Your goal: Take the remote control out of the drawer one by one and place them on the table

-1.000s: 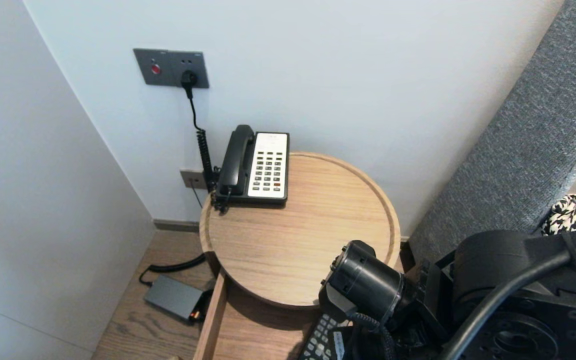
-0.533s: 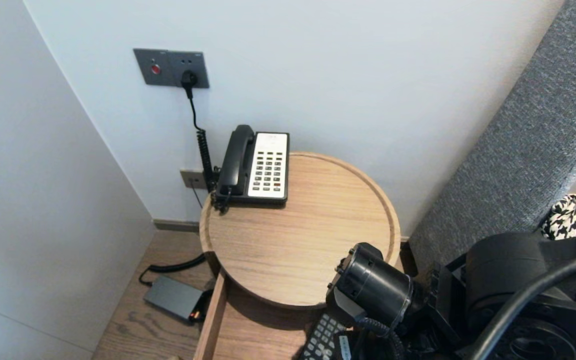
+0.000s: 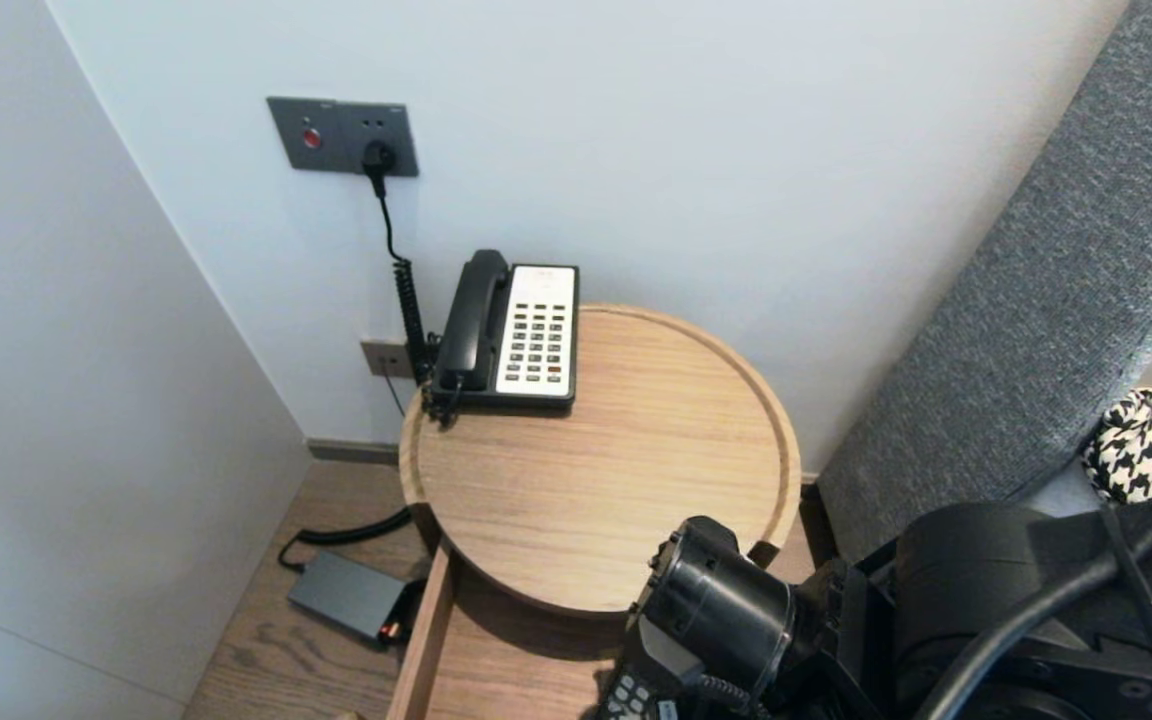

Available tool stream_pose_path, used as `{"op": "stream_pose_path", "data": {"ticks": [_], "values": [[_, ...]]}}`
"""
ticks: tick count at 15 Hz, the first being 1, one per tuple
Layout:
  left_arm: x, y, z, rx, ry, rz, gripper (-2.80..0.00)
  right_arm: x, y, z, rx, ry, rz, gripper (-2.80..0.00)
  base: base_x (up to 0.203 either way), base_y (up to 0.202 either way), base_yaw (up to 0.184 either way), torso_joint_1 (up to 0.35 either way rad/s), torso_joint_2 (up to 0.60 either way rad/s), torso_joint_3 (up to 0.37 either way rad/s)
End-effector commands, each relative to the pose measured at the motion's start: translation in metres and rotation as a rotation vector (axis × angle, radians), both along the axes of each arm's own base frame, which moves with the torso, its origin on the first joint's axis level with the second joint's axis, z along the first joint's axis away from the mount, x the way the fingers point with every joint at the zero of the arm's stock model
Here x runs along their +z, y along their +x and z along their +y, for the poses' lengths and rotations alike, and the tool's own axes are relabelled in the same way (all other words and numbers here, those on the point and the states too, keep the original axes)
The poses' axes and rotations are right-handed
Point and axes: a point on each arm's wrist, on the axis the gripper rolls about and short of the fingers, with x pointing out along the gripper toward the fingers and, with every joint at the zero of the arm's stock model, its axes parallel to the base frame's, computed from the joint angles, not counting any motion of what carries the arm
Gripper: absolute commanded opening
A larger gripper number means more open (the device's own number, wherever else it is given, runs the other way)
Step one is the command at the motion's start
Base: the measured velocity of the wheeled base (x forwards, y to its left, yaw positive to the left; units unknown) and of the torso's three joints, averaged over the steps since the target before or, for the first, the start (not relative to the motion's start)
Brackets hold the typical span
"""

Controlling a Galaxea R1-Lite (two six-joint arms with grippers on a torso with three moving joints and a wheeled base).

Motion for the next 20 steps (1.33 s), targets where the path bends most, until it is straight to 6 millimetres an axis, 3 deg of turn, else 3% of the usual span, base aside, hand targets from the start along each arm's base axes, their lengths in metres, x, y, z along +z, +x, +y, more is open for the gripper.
{"op": "stream_pose_path", "data": {"ticks": [1,8,12,20], "values": [[-0.003,0.001,0.000,0.000,0.000,0.008,-2.80,-0.005,0.001,0.003,-0.002,-0.006,0.003,0.00,0.000,0.000,0.000,0.000,0.00,0.000],[-0.003,0.001,0.000,0.000,0.000,0.008,-2.80,-0.019,0.006,0.012,-0.009,-0.054,0.001,0.00,0.000,0.000,0.000,0.000,0.00,0.000],[-0.003,0.001,0.000,0.000,0.000,0.008,-2.80,-0.025,0.006,0.021,-0.020,-0.019,-0.098,0.00,0.000,0.000,0.000,0.000,0.00,0.000],[-0.003,0.001,0.000,0.000,0.000,0.008,-2.80,-0.038,-0.002,0.029,-0.005,-0.081,-0.141,0.00,0.000,0.000,0.000,0.000,0.00,0.000]]}}
